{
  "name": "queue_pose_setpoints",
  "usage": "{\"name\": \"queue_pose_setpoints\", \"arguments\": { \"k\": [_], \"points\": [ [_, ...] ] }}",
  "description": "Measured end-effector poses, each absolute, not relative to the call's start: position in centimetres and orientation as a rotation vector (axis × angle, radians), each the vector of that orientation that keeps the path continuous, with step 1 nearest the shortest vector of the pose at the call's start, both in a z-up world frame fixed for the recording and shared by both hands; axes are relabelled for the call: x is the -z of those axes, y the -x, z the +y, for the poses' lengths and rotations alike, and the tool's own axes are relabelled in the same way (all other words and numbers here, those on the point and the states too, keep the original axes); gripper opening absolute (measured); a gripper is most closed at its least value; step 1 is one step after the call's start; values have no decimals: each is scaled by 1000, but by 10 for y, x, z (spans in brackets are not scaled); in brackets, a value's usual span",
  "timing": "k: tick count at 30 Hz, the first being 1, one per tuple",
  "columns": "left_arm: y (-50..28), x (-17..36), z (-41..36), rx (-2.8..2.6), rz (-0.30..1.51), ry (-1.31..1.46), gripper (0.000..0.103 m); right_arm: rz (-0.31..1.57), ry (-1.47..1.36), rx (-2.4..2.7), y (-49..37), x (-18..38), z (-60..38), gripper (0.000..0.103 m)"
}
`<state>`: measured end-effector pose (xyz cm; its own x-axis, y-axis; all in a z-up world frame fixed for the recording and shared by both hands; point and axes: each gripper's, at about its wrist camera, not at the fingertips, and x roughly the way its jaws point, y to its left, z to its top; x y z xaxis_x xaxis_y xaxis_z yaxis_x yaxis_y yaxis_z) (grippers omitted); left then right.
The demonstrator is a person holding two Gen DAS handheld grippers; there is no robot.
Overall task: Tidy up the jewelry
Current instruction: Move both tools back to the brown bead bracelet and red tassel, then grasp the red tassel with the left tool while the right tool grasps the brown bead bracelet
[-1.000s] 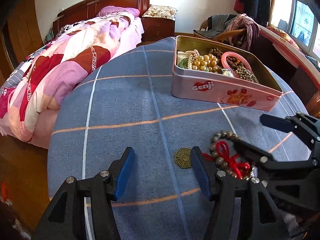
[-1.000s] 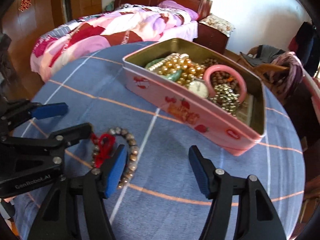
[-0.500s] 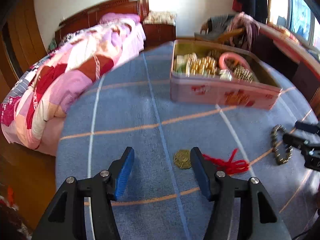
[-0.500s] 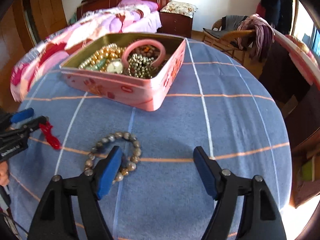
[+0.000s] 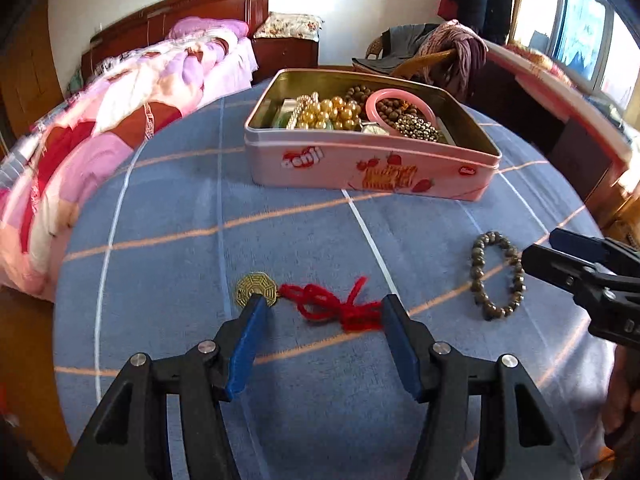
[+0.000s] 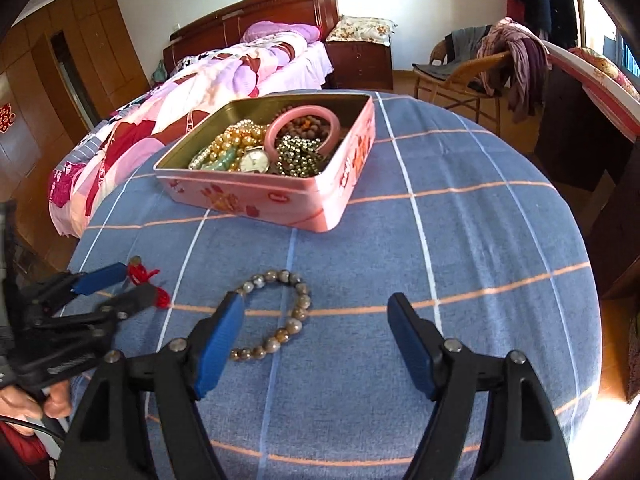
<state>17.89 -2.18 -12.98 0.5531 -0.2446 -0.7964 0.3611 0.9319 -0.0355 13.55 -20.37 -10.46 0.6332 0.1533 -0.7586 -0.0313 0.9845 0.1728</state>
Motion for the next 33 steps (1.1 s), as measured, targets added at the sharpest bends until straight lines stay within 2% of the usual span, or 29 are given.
{"name": "queue_pose_setpoints", "arguments": {
  "k": [3,5,6,18,24,30,31,33],
  "points": [
    [-181,127,-21,339,914,-150,39,883,-159,-111,-136,107,-205,77],
    [-181,127,-14,361,917,-116,11,882,-162,-105,-137,107,-206,77],
    [-182,129,-12,366,921,-103,8,882,-164,-103,-137,107,-206,77],
    [-163,122,24,377,881,7,6,905,-158,-128,-137,112,-197,77],
    [-158,89,35,406,752,90,6,923,-142,-157,-145,113,-180,78],
    [-160,72,35,417,694,102,6,955,-5,-105,-157,119,-150,83],
    [-159,71,34,414,692,99,6,959,13,-97,-157,119,-149,82],
    [-158,72,34,411,692,98,6,953,52,-78,-154,120,-147,75]
  ]
}}
